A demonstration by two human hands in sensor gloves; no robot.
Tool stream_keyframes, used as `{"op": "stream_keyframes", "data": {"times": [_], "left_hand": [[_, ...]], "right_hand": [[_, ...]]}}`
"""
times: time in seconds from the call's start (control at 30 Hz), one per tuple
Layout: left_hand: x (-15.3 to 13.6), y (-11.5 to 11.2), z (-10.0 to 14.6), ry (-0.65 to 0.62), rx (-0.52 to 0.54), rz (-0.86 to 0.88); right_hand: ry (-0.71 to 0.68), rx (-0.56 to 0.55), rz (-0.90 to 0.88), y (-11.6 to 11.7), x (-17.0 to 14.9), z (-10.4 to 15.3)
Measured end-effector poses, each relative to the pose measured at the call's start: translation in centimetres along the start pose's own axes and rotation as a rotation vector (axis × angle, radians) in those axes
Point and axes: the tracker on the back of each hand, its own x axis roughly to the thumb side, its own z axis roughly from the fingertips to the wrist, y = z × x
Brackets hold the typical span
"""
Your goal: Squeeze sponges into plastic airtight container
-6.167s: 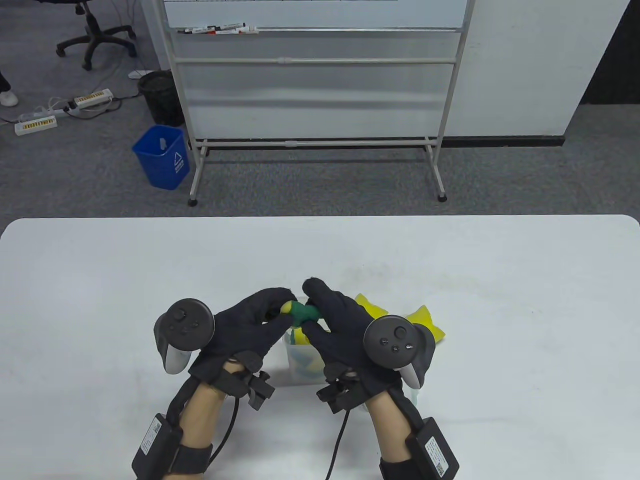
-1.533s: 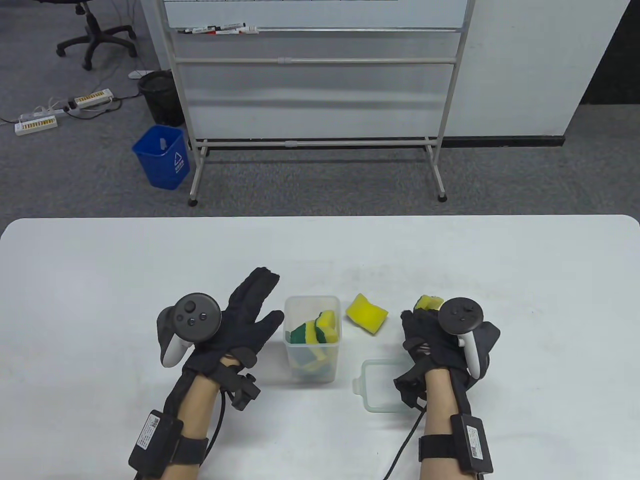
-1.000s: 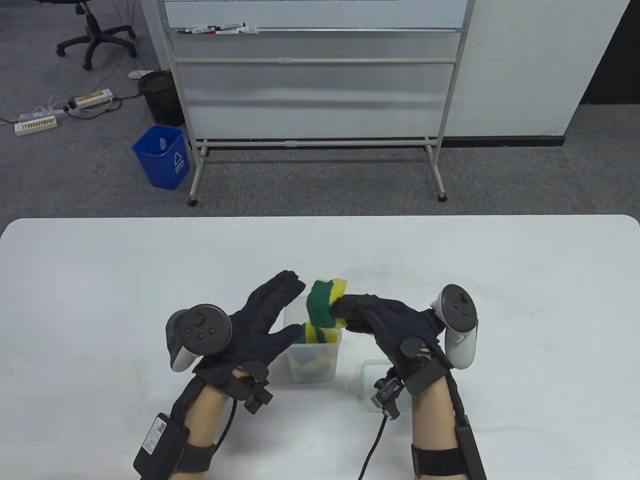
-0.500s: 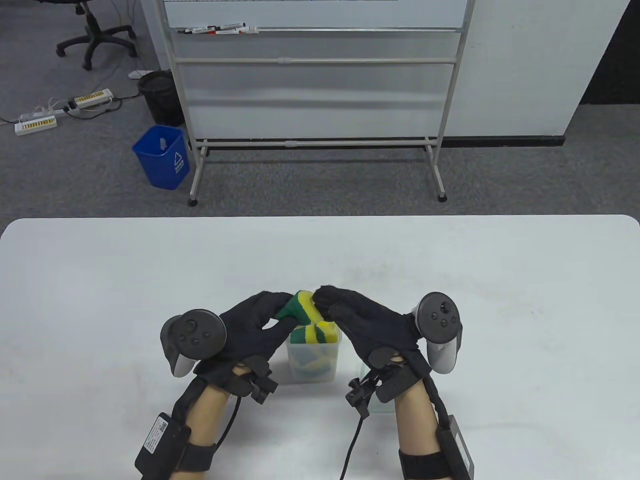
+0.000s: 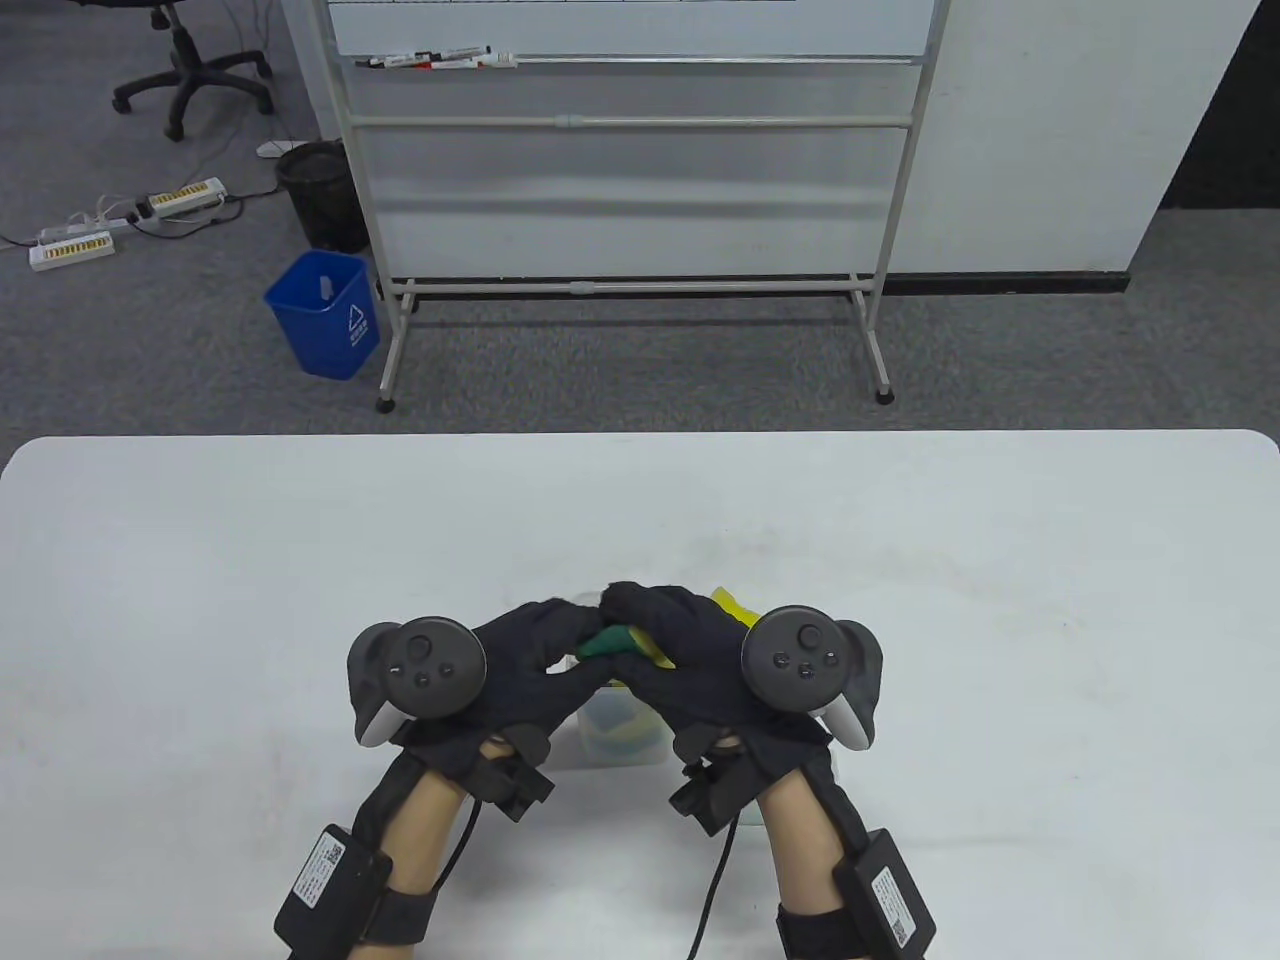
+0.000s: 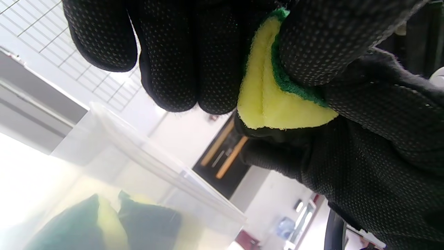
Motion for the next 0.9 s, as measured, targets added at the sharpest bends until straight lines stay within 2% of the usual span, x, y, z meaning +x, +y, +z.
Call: {"op": "stream_keyframes", "data": {"times": [0.1, 0.2, 0.33, 0.47, 0.67, 0.9], "left_hand": [[-0.3, -0.3, 0.0, 0.018, -0.014, -0.07], [-1.2, -0.5, 0.1, 0.061, -0.073, -0.14], [-2.8, -1.3, 0.0, 0.095, -0.154, -0.09], [-3.7, -2.1, 0.0, 0.126, -0.252, -0.043], [-4.1, -2.9, -0.1, 0.144, -0.292, -0.077], [-4.3, -3.2, -0.1, 0.159, -0.324, -0.042]], "right_hand": [[0.015, -0.105, 0.078, 0.2, 0.1, 0.1], [0.039, -0.16, 0.193, 0.7, 0.0, 0.2], [0.062, -0.198, 0.334, 1.9, -0.1, 0.2], [0.075, -0.172, 0.366, 2.6, -0.2, 0.1], [0.067, -0.157, 0.384, 3.2, -0.2, 0.1], [0.062, -0.06, 0.453, 4.4, -0.3, -0.1]]}}
